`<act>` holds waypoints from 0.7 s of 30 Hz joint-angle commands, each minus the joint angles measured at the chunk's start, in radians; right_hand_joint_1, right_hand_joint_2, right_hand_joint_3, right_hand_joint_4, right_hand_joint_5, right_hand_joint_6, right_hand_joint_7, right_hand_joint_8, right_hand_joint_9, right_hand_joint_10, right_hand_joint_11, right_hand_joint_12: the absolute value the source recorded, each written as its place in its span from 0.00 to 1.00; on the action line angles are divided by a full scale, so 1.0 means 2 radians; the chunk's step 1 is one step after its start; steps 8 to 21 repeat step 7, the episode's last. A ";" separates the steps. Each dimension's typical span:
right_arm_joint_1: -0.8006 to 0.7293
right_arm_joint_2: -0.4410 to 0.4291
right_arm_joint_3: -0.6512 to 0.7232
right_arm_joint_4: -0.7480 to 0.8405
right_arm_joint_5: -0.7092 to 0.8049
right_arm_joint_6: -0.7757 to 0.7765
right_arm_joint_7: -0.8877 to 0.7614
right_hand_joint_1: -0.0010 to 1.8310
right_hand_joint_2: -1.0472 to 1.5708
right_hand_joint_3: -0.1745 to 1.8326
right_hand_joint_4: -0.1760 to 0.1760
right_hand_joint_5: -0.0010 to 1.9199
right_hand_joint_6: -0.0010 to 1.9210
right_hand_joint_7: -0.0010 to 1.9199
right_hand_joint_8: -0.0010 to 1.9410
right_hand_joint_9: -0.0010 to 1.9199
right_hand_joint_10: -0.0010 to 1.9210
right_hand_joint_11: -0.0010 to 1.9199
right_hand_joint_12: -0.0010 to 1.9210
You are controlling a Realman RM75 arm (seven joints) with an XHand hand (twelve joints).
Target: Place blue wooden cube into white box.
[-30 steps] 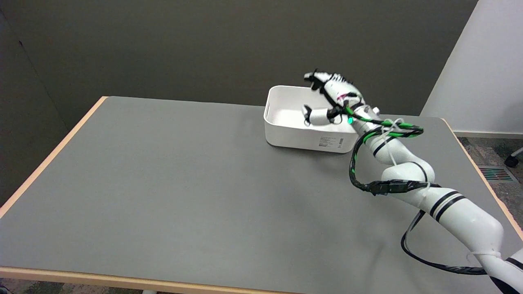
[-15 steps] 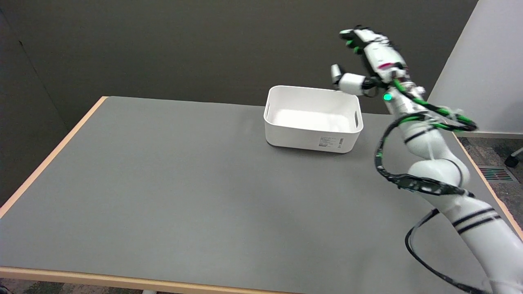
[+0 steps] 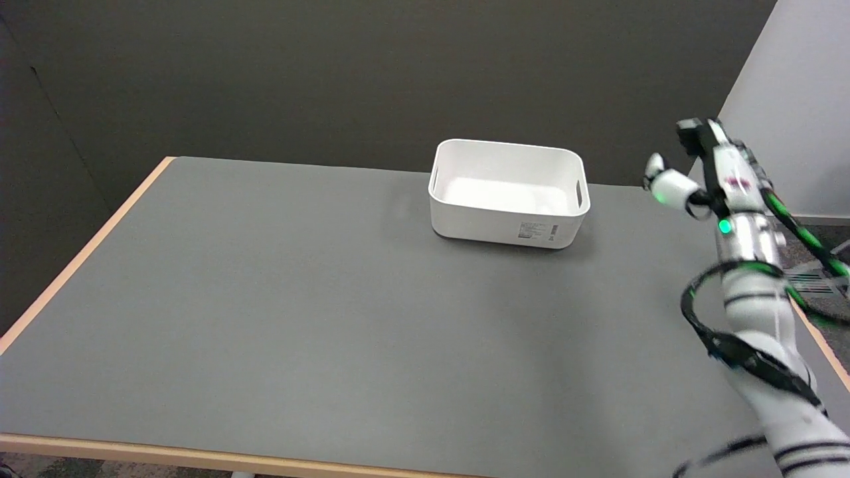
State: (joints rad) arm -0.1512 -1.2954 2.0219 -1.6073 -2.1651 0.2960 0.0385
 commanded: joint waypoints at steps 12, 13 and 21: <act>-0.141 -0.058 -0.002 0.000 0.114 0.090 -0.070 0.36 0.73 0.51 0.39 0.08 0.41 0.14 0.35 0.11 0.47 0.00 0.60; -0.141 -0.058 -0.002 0.000 0.114 0.090 -0.070 0.36 0.73 0.51 0.39 0.08 0.41 0.14 0.35 0.11 0.47 0.00 0.60; -0.141 -0.058 -0.002 0.000 0.114 0.090 -0.070 0.36 0.73 0.51 0.39 0.08 0.41 0.14 0.35 0.11 0.47 0.00 0.60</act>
